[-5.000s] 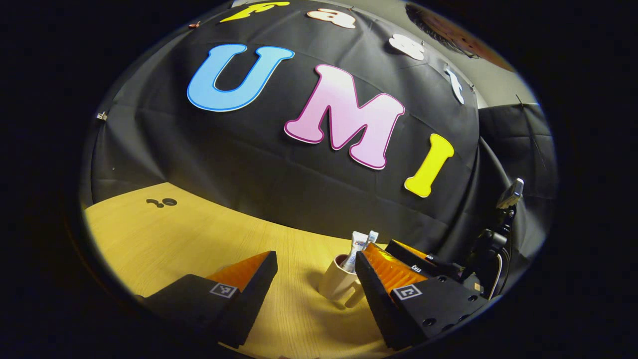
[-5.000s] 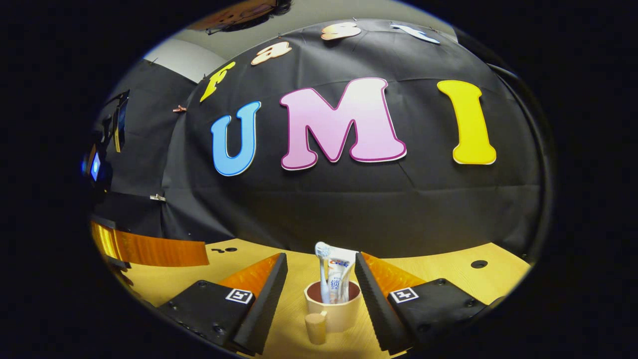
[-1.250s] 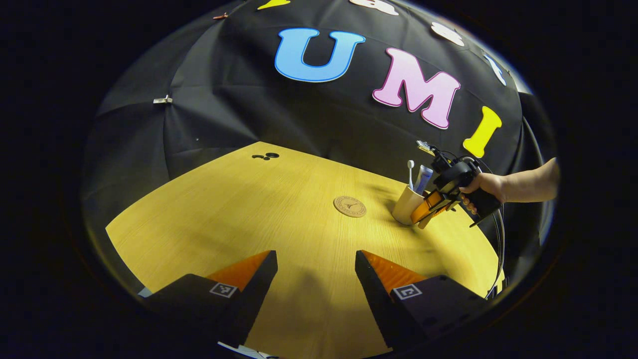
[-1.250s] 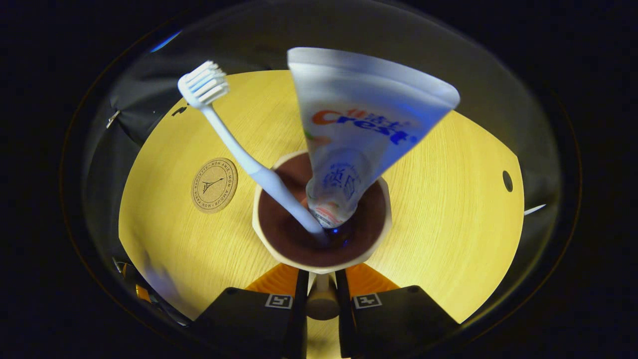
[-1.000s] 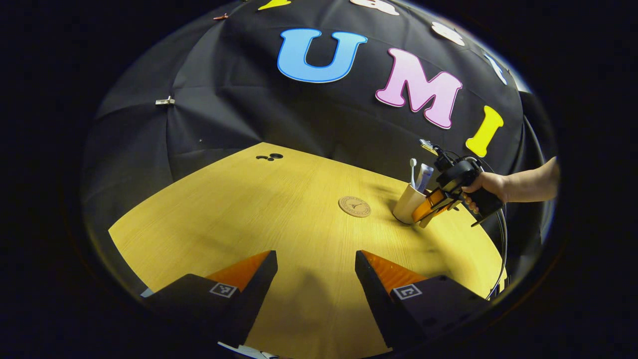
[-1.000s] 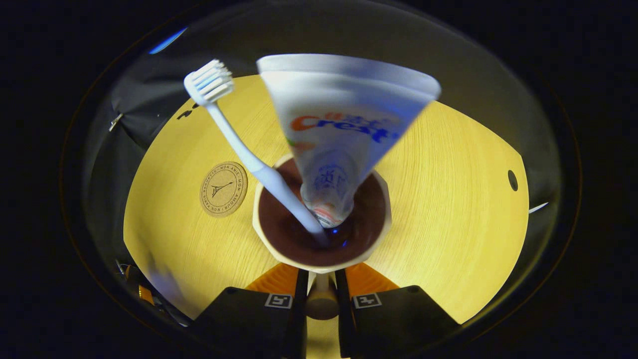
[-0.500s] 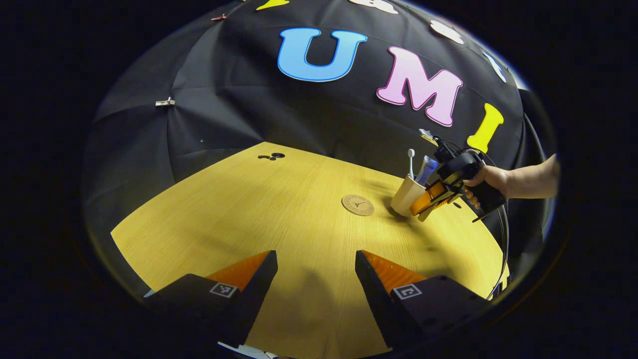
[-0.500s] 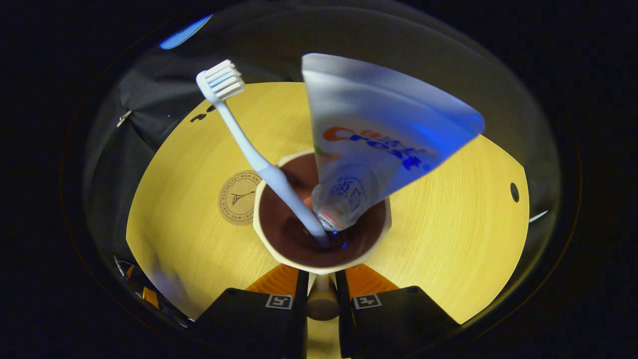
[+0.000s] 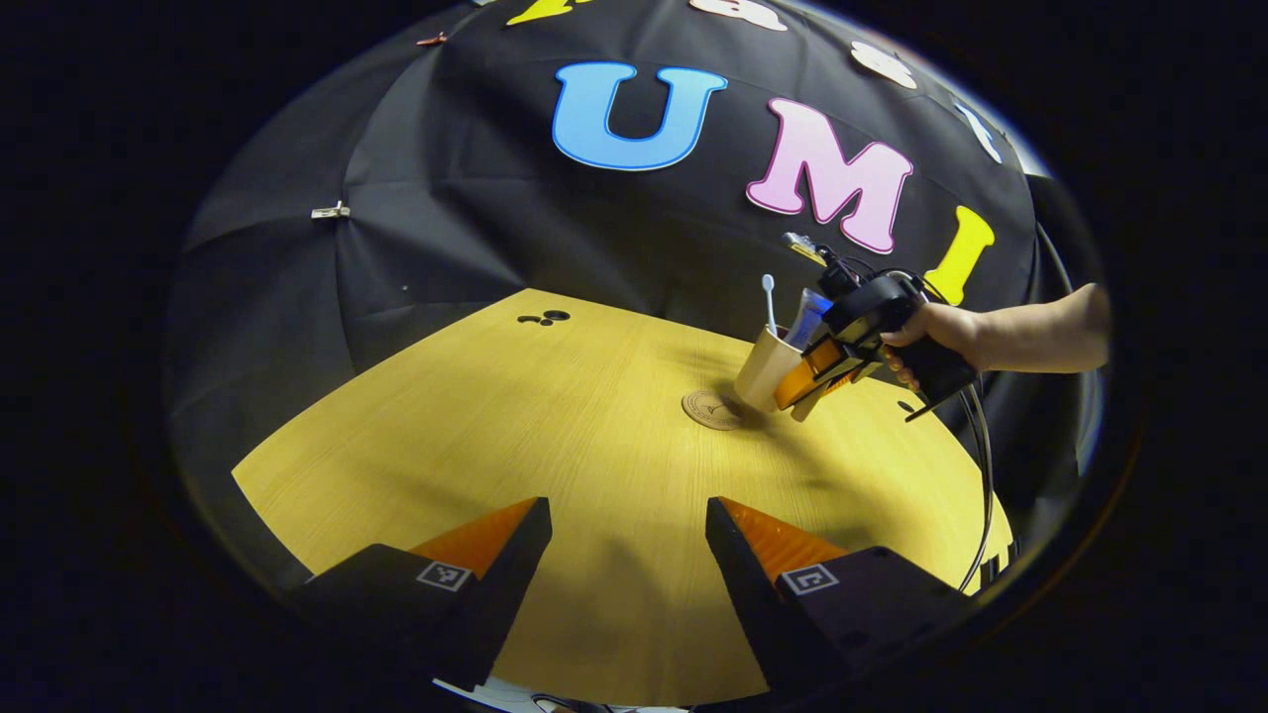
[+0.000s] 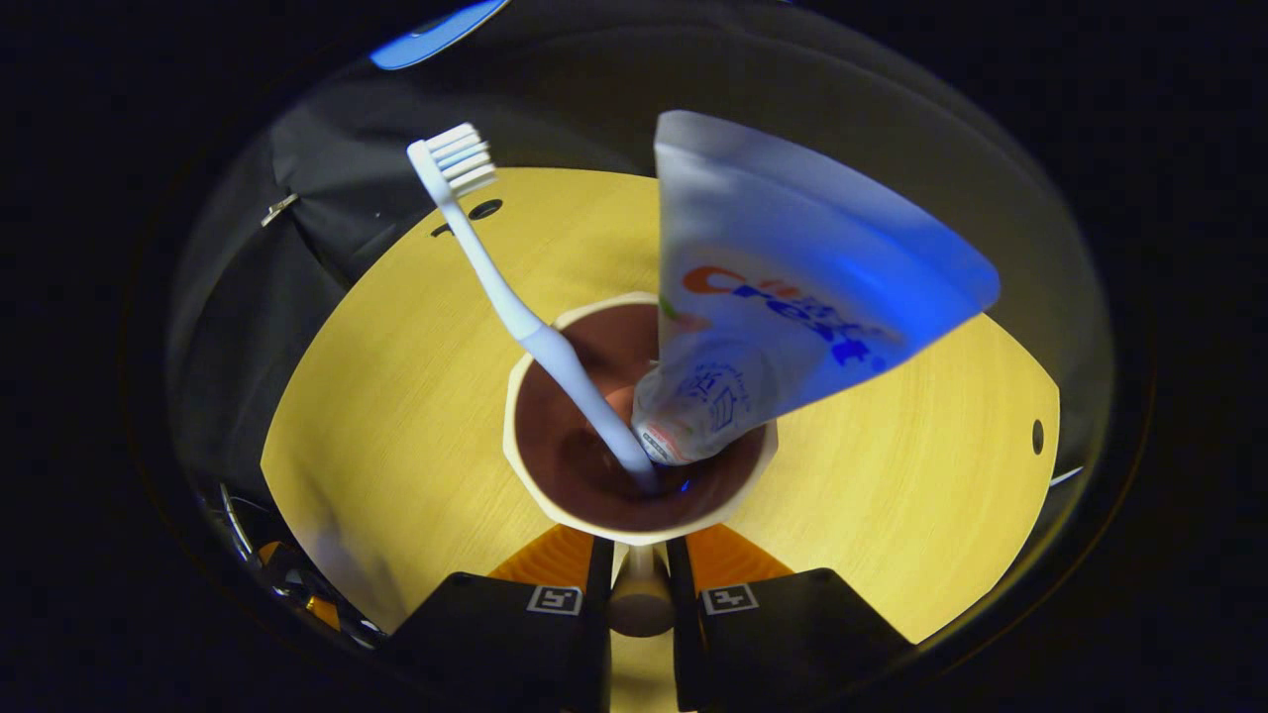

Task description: Put the toothbrush and toothpaste on the desktop into the cup, then pick up the cup and place it on the coaster on the desktop.

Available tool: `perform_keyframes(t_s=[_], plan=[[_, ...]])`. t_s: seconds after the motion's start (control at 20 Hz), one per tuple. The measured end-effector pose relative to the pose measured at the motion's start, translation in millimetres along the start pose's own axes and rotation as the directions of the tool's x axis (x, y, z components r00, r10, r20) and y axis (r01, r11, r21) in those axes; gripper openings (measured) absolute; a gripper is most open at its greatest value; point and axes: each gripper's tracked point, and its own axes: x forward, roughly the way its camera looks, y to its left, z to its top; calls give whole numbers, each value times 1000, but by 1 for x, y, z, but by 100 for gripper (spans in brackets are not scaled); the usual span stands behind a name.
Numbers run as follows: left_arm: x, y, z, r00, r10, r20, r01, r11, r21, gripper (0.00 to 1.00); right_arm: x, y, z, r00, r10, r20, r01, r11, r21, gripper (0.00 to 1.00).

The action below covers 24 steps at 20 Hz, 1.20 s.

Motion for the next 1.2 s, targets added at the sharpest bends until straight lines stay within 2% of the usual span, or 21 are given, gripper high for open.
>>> perform_keyframes(t_s=[0.35,0.55,0.75,0.95,1.0,1.05,1.1,1.2], plan=[[-15,23,0,999,33,4,-33,999,-9,98,23,31,6,1000,-10,-14,9,996,-85,29],[-21,37,-2,999,44,-7,-45,998,-48,97,22,33,3,999,-29,-26,26,996,-87,29],[-31,50,3,998,65,1,-65,997,-37,97,30,37,3,998,-51,-46,46,995,-93,29],[-43,54,12,998,64,5,-64,998,-21,98,20,36,5,996,-79,-36,76,994,-80,32],[-47,53,15,998,57,9,-57,998,-16,98,19,35,6,996,-84,-25,82,994,-74,39],[-53,51,19,999,47,17,-47,999,-12,98,12,36,7,997,-80,-16,79,995,-60,39],[-57,49,22,999,38,20,-38,999,-8,98,3,39,6,997,-76,-6,76,996,-46,52],[-66,44,29,999,25,26,-25,1000,6,98,-20,43,5,998,-67,19,67,998,-15,70]])
